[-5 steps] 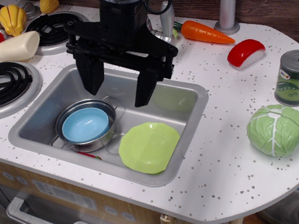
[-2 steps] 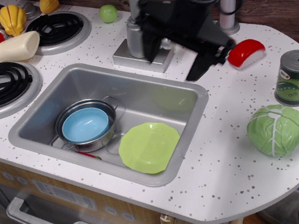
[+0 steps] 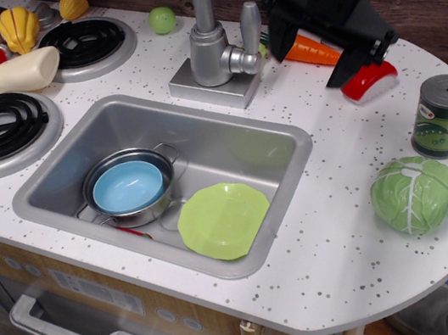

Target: Put sushi on plate

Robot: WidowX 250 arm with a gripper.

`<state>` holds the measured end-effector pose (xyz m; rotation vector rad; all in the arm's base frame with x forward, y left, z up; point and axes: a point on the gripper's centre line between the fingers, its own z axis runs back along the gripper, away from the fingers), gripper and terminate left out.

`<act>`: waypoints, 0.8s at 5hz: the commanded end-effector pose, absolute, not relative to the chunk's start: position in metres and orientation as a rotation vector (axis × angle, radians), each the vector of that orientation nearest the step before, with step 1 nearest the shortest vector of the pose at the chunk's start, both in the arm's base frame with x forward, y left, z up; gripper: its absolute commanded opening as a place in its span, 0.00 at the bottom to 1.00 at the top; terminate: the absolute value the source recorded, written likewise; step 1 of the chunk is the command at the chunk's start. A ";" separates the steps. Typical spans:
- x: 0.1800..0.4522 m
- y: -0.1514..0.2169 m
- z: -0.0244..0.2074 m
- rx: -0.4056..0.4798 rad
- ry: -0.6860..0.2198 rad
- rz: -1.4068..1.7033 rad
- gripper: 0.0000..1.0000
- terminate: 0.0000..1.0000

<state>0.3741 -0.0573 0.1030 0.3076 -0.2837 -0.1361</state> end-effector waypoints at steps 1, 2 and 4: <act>0.409 -0.063 0.118 0.241 -0.344 -0.199 1.00 0.00; 0.422 -0.076 0.120 0.163 -0.304 -0.239 1.00 0.00; 0.437 -0.098 0.116 0.067 -0.279 -0.293 1.00 0.00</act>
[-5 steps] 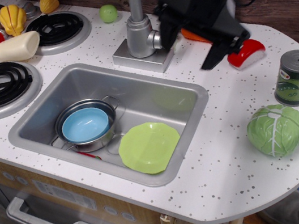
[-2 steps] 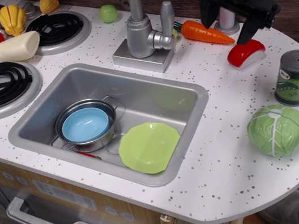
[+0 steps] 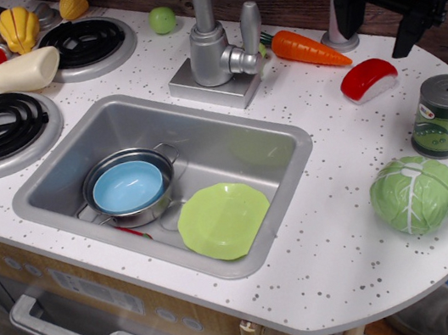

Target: Put sushi on plate

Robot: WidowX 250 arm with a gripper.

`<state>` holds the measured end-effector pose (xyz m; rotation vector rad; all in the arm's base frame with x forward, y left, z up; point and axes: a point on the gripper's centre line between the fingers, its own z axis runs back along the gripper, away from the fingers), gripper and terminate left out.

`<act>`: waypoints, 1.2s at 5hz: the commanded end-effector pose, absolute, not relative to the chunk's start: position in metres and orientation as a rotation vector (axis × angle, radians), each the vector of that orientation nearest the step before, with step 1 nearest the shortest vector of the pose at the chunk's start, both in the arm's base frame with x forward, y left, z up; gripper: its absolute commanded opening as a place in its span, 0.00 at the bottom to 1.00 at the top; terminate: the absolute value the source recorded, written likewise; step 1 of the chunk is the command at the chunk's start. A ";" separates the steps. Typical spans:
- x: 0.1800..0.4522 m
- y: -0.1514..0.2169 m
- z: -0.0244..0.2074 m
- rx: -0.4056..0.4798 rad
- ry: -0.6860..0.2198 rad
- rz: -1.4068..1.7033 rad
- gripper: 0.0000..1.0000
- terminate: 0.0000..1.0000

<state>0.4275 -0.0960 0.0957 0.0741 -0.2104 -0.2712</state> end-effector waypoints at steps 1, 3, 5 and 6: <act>0.446 -0.100 0.107 0.065 -0.310 -0.334 1.00 0.00; 0.478 -0.094 0.092 0.044 -0.352 -0.418 1.00 0.00; 0.487 -0.088 0.073 0.051 -0.369 -0.422 1.00 0.00; 0.488 -0.085 0.070 0.043 -0.368 -0.420 1.00 0.00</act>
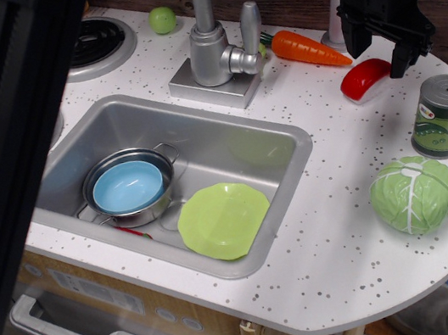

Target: Put sushi on plate

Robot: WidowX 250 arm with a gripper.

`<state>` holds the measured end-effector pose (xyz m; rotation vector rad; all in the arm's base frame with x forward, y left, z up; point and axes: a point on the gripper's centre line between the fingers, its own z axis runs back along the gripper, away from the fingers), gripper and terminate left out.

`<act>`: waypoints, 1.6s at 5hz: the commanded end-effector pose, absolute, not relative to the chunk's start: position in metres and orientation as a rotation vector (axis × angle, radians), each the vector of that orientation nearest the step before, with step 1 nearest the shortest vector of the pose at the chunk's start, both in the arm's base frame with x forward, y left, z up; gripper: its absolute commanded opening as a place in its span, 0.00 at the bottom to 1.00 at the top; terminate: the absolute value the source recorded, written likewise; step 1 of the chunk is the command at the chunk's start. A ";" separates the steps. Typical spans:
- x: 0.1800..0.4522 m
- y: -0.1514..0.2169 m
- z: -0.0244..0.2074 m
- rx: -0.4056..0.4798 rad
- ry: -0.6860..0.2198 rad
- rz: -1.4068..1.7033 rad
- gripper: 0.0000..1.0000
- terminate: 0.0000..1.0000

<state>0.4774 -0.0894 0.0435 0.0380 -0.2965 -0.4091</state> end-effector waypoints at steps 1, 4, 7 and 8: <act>0.488 -0.081 0.055 0.035 -0.374 -0.417 1.00 0.00; 0.482 -0.075 0.039 -0.021 -0.355 -0.377 1.00 0.00; 0.445 -0.050 0.076 0.087 -0.304 -0.255 0.00 0.00; 0.416 -0.029 0.087 0.143 -0.277 -0.184 0.00 0.00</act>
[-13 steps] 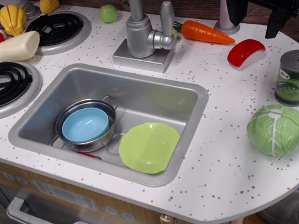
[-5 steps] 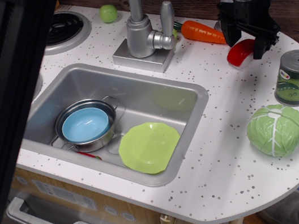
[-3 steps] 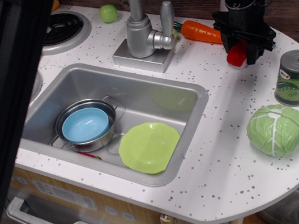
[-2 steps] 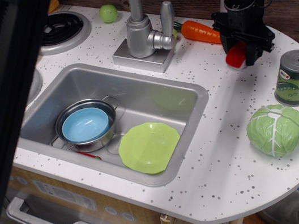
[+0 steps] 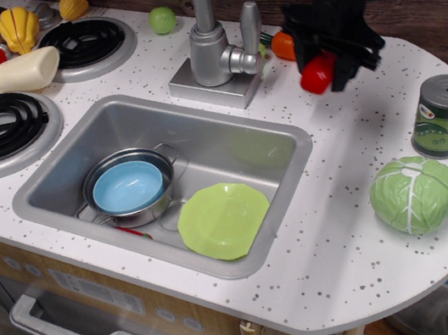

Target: Put sushi on plate

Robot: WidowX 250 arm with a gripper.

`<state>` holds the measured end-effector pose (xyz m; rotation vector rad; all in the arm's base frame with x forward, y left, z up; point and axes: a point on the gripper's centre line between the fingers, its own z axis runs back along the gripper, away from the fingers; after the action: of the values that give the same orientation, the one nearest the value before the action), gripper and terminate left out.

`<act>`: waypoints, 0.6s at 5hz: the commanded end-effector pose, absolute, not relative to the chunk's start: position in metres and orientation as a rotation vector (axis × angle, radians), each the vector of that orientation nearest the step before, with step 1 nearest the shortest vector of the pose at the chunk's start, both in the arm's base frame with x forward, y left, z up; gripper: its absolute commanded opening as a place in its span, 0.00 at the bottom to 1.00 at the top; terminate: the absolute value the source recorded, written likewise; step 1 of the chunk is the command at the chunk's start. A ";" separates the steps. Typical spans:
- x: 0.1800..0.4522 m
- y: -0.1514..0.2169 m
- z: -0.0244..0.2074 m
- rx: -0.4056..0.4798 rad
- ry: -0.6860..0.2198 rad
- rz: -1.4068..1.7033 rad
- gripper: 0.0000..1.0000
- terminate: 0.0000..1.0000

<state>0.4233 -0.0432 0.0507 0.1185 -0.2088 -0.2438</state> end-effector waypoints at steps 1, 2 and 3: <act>0.385 -0.010 0.083 0.163 -0.250 -0.126 0.00 0.00; 0.351 0.006 0.066 0.181 -0.239 -0.070 0.00 0.00; 0.328 0.020 0.041 0.140 -0.223 -0.033 0.00 0.00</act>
<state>0.3137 0.0205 0.0114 0.1100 -0.1749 -0.0213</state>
